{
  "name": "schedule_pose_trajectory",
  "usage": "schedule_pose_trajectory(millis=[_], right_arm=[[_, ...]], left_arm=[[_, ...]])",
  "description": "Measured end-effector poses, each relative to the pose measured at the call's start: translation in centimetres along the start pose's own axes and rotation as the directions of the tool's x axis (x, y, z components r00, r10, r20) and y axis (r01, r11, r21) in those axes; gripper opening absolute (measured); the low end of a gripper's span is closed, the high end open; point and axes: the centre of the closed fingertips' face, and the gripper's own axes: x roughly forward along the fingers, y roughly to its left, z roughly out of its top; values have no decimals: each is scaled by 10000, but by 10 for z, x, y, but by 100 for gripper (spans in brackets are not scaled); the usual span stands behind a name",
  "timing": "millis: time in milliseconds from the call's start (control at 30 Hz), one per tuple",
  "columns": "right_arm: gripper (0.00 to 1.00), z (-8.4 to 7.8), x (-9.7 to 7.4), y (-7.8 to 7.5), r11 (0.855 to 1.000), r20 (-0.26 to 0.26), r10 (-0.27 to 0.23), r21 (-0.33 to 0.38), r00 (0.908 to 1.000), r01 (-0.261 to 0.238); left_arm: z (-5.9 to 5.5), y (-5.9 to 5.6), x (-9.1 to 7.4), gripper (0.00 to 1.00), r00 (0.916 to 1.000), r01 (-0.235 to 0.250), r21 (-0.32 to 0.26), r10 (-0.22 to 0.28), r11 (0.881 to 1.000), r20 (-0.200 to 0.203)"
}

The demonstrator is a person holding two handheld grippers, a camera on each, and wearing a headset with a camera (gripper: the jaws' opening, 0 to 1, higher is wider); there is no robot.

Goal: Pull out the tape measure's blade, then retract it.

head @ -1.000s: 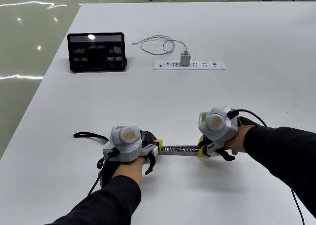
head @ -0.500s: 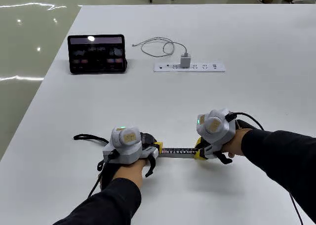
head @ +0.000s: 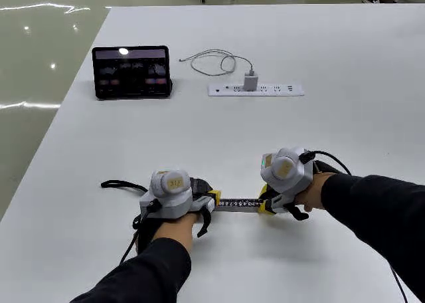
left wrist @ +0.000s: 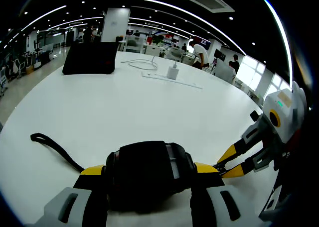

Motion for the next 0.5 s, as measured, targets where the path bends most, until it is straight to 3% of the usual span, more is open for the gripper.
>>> schedule_pose_trajectory(millis=[500], right_arm=[[11, 12, 8, 2, 10000, 33, 23, -52, 10000, -23]], left_arm=[[0, 0, 0, 63, 10000, 46, -39, -46, 10000, -52]])
